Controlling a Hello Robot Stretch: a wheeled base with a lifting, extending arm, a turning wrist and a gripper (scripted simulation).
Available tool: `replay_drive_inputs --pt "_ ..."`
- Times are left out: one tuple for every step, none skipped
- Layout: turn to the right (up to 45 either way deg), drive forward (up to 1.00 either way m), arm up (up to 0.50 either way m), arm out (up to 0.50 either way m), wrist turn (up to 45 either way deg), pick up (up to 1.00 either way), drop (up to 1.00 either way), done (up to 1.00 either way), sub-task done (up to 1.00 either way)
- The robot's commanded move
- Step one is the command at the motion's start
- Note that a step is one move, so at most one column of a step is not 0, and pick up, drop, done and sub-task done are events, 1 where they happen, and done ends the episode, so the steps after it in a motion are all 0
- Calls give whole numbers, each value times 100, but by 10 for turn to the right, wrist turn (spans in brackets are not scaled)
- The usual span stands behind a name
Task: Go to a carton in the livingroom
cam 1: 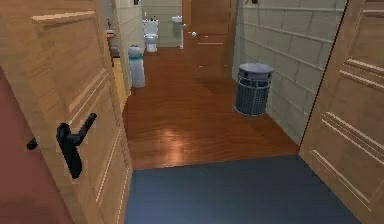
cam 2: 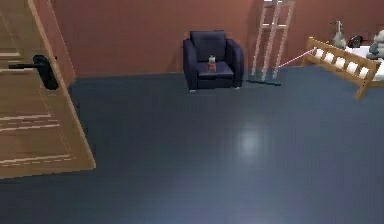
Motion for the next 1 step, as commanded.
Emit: replay_drive_inputs --pt "-60 0 0 0 0 0 0 0 0"
